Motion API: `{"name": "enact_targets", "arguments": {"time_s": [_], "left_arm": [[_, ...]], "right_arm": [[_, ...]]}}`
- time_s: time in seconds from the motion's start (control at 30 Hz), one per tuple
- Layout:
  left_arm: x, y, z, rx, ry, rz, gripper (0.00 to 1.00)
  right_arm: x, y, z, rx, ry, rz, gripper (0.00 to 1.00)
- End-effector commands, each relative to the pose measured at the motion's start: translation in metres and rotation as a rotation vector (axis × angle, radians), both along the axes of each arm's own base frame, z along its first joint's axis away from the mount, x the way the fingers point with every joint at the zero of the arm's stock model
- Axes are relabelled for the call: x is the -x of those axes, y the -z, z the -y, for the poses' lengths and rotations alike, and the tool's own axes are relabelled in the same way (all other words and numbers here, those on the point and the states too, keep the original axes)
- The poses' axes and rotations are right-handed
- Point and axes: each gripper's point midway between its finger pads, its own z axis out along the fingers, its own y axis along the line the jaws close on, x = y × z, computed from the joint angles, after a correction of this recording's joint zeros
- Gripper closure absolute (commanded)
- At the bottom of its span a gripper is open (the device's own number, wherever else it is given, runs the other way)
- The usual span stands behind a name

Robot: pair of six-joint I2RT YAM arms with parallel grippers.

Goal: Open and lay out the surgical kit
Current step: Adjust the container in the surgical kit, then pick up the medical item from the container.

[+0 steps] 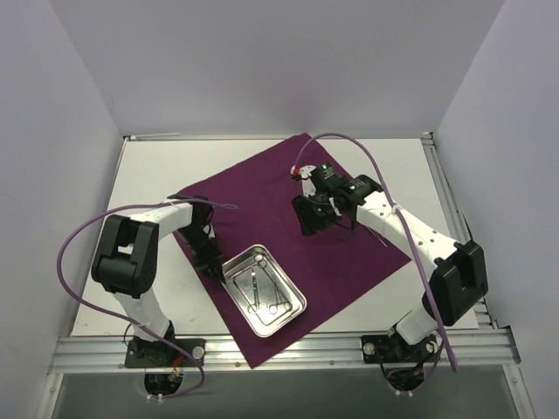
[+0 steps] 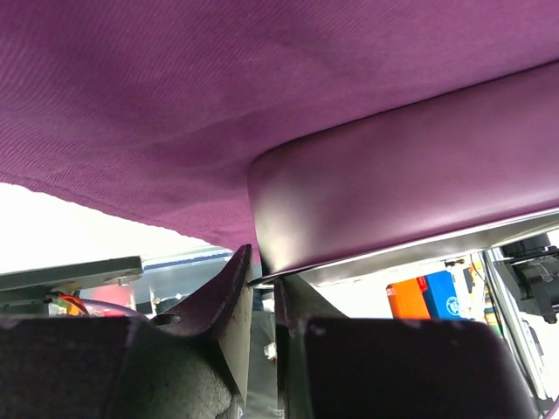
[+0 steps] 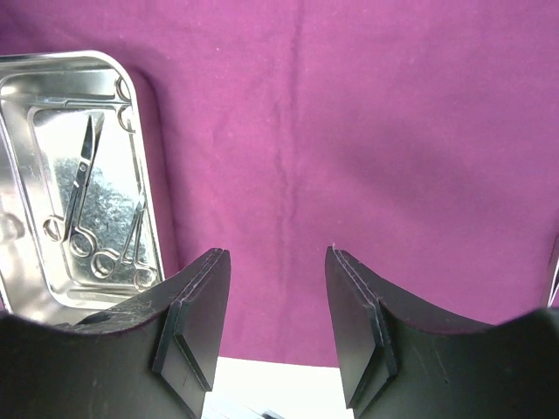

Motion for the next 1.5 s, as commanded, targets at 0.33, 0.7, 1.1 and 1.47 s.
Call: {"name": "enact_targets", "arguments": {"time_s": [0.33,0.7,1.1,1.47], "left_arm": [[-0.016,0.015,-0.017,-0.083,0.029,0.144,0.98],[-0.022,-0.004,-0.035,-0.183,0.021,0.243,0.16],[-0.041,-0.081,-0.024,-0.111,0.128,0.527,0.28],[-0.020,-0.104,0.105,0.397,0.619,0.768,0.44]], "right_arm": [[-0.009,-0.001,-0.002,0.040,-0.029,-0.017,0.52],[-0.009,0.001,-0.008,0.011,-0.013,-0.033,0.52],[-0.007,-0.015,-0.003,-0.008,-0.002,0.011,0.52],[-0.002,-0.045,0.016,-0.105,0.087,0.063,0.52]]}}
